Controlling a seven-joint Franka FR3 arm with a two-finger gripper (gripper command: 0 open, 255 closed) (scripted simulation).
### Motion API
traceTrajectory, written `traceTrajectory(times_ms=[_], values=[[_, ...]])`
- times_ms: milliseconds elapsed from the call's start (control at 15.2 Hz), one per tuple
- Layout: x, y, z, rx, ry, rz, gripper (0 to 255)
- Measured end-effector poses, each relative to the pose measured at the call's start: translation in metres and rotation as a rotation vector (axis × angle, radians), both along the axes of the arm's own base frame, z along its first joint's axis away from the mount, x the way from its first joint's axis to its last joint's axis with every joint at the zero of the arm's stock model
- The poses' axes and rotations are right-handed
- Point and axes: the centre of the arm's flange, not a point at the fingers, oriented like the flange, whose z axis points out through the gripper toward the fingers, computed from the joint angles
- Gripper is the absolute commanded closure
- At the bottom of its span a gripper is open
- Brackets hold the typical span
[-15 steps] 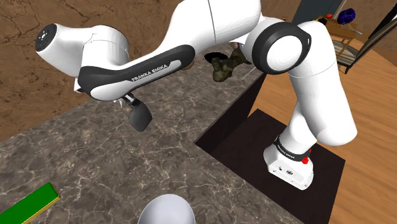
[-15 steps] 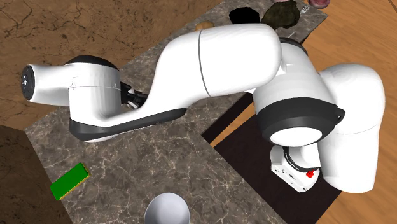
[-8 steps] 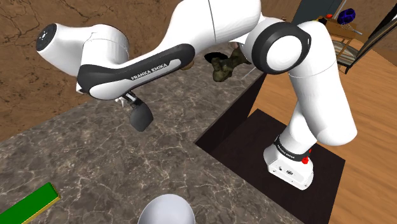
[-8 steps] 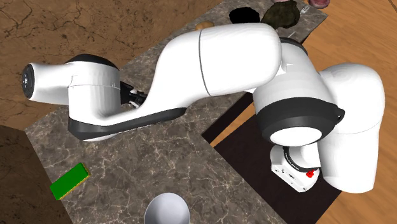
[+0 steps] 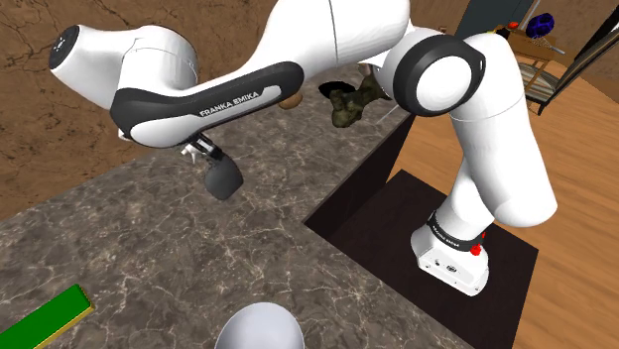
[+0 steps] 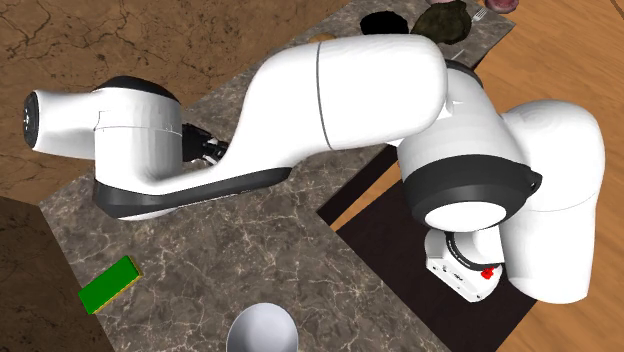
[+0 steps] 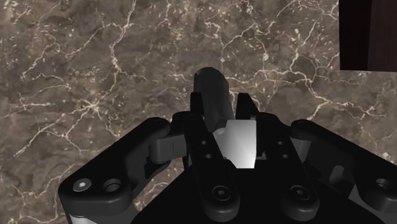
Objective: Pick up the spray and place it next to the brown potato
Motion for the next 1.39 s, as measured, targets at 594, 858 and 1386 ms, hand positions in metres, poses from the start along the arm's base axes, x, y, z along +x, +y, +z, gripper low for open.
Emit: traceTrajectory(times_ms=[594, 858, 1386], values=[[-0.001, 0.0, 0.046, -0.001, 0.001, 0.0, 255], [-0.001, 0.0, 0.068, -0.001, 0.0, 0.0, 255], [0.026, -0.048, 0.086, -0.001, 0.001, -0.002, 255]])
